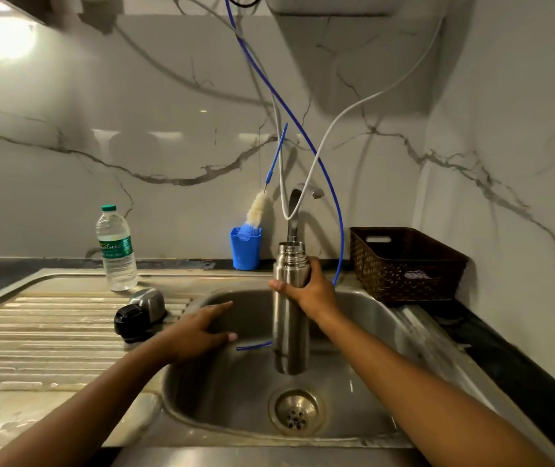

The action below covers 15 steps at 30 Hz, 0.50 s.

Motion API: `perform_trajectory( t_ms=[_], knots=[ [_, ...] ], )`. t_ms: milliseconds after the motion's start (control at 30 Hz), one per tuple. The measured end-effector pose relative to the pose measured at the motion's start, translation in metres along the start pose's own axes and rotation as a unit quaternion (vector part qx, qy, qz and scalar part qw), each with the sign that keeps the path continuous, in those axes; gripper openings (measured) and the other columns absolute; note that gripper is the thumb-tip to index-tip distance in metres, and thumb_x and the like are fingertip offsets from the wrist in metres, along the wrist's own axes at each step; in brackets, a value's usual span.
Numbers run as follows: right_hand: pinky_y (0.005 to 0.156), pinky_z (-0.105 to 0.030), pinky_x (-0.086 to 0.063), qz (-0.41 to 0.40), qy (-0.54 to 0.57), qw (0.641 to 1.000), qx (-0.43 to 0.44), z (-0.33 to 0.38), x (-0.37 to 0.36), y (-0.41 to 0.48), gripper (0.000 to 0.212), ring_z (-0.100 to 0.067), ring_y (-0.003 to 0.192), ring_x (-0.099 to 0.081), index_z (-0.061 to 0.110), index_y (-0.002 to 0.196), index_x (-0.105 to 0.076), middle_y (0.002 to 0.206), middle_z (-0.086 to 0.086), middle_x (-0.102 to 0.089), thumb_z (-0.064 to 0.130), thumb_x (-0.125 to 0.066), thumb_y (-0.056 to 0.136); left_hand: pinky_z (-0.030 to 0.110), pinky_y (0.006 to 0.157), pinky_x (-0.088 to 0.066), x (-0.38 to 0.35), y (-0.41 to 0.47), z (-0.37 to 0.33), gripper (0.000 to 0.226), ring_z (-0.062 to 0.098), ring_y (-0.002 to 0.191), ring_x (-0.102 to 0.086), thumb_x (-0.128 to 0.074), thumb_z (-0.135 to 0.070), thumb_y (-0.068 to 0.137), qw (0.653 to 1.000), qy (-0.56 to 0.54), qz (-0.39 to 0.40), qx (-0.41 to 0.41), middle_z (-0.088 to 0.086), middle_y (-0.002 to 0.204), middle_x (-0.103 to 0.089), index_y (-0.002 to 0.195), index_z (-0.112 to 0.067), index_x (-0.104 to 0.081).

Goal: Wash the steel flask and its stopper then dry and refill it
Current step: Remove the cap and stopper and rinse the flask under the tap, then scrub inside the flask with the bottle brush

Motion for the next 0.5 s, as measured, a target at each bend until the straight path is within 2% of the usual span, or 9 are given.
perform_trajectory(
  t_ms=[67,100,167,200,233,267,300,400,500],
  knots=[
    [0.089,-0.031,-0.045,-0.024,0.069,0.997,-0.027,0.007,0.002,0.002,0.078,-0.021,0.110,-0.056,0.022,0.132,-0.039,0.127,-0.003,-0.057,0.042,-0.080,0.068,0.044,0.110,-0.035,0.001,0.000,-0.018,0.099,0.019,0.131,-0.041,-0.062,-0.078,0.062,0.992,-0.120,-0.022,-0.014,0.000,0.149,-0.036,0.146,-0.045,-0.020],
    [0.091,-0.033,-0.046,-0.030,0.098,0.994,-0.039,0.010,0.001,0.003,0.080,-0.022,0.111,-0.055,0.021,0.132,-0.038,0.127,-0.003,-0.056,0.042,-0.079,0.068,0.042,0.109,-0.036,0.001,0.002,-0.026,0.108,0.018,0.130,-0.042,-0.064,-0.083,0.053,0.984,-0.177,-0.028,-0.019,-0.001,0.148,-0.038,0.145,-0.045,-0.020],
    [0.096,-0.038,-0.046,-0.038,0.135,0.989,-0.055,0.015,-0.004,0.004,0.085,-0.023,0.113,-0.055,0.020,0.134,-0.036,0.129,-0.003,-0.055,0.046,-0.079,0.065,0.025,0.097,-0.044,-0.001,0.008,-0.045,0.104,0.017,0.125,-0.047,-0.070,-0.066,0.063,0.973,-0.227,-0.031,-0.031,-0.002,0.145,-0.041,0.147,-0.041,-0.014],
    [0.097,-0.040,-0.046,-0.040,0.143,0.987,-0.060,0.016,-0.007,0.004,0.089,-0.023,0.113,-0.056,0.020,0.135,-0.036,0.130,-0.004,-0.055,0.049,-0.079,0.063,0.013,0.082,-0.045,-0.002,0.011,-0.054,0.098,0.014,0.115,-0.052,-0.070,-0.054,0.072,0.975,-0.218,-0.029,-0.037,-0.004,0.138,-0.043,0.148,-0.039,-0.010],
    [0.097,-0.042,-0.047,-0.041,0.147,0.986,-0.064,0.018,-0.009,0.004,0.092,-0.024,0.113,-0.056,0.019,0.136,-0.036,0.130,-0.005,-0.056,0.050,-0.079,0.062,0.008,0.067,-0.044,-0.003,0.012,-0.062,0.094,0.007,0.101,-0.054,-0.069,-0.047,0.078,0.979,-0.198,-0.038,-0.042,-0.005,0.130,-0.045,0.148,-0.038,-0.008],
    [0.096,-0.041,-0.048,-0.043,0.149,0.986,-0.065,0.020,-0.012,0.003,0.093,-0.024,0.112,-0.057,0.018,0.137,-0.036,0.130,-0.005,-0.056,0.050,-0.079,0.062,0.008,0.059,-0.042,-0.003,0.014,-0.066,0.093,0.004,0.089,-0.053,-0.070,-0.045,0.079,0.980,-0.182,-0.061,-0.044,-0.004,0.125,-0.047,0.148,-0.037,-0.008],
    [0.094,-0.039,-0.049,-0.042,0.151,0.986,-0.065,0.021,-0.013,0.002,0.092,-0.024,0.112,-0.057,0.018,0.137,-0.036,0.130,-0.005,-0.056,0.049,-0.079,0.062,0.010,0.060,-0.043,-0.004,0.016,-0.066,0.093,0.003,0.086,-0.052,-0.072,-0.046,0.077,0.978,-0.181,-0.090,-0.044,-0.002,0.125,-0.050,0.148,-0.035,-0.012],
    [0.091,-0.035,-0.049,-0.024,0.149,0.987,-0.058,0.022,-0.017,-0.004,0.087,-0.022,0.112,-0.057,0.020,0.135,-0.036,0.128,-0.003,-0.055,0.047,-0.079,0.064,0.018,0.074,-0.047,-0.012,0.016,-0.058,0.089,0.008,0.093,-0.054,-0.079,-0.042,0.070,0.965,-0.217,-0.142,-0.034,-0.001,0.121,-0.055,0.142,-0.028,-0.029],
    [0.092,-0.033,-0.048,0.003,0.141,0.988,-0.059,0.020,-0.022,-0.008,0.082,-0.019,0.109,-0.057,0.022,0.133,-0.037,0.125,0.000,-0.056,0.045,-0.079,0.067,0.018,0.071,-0.050,-0.016,0.014,-0.047,0.081,0.004,0.088,-0.056,-0.083,-0.039,0.066,0.958,-0.242,-0.153,-0.029,-0.003,0.114,-0.058,0.133,-0.029,-0.039]
  ],
)
Point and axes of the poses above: each hand's wrist, its own y-axis towards the middle knuckle, its own x-axis out of the back of the hand, z = x × y, the point moved 4 cm from there along y, towards the middle knuckle
